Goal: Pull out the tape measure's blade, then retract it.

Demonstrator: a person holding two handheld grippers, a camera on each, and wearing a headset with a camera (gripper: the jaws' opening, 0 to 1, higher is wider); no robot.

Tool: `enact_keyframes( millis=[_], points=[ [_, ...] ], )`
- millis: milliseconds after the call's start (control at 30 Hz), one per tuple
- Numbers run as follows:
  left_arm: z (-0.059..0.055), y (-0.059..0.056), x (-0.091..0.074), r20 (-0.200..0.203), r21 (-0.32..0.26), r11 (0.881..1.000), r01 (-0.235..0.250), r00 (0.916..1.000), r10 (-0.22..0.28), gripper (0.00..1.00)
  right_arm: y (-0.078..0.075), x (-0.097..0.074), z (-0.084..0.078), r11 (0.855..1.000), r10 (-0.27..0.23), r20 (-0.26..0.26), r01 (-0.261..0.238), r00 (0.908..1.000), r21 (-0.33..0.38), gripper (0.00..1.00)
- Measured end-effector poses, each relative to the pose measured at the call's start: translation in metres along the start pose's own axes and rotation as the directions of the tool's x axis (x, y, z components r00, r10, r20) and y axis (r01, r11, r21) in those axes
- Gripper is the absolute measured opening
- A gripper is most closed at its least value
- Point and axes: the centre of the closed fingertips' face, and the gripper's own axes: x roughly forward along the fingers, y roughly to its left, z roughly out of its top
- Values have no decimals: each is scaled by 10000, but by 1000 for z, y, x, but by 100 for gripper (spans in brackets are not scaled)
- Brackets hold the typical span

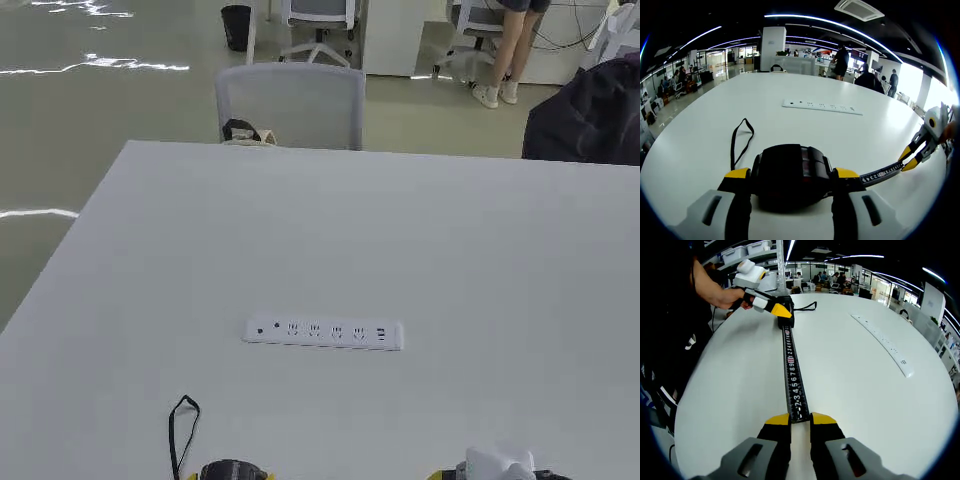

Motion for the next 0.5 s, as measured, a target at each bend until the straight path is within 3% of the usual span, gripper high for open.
enact_keyframes(
  millis=[500],
  points=[
    [3, -3, -4, -9, 28, 9999, 154, 9999, -154, 62, 1, 3, 6, 10000, -21, 9, 21, 10000, -96, 12]
  ],
)
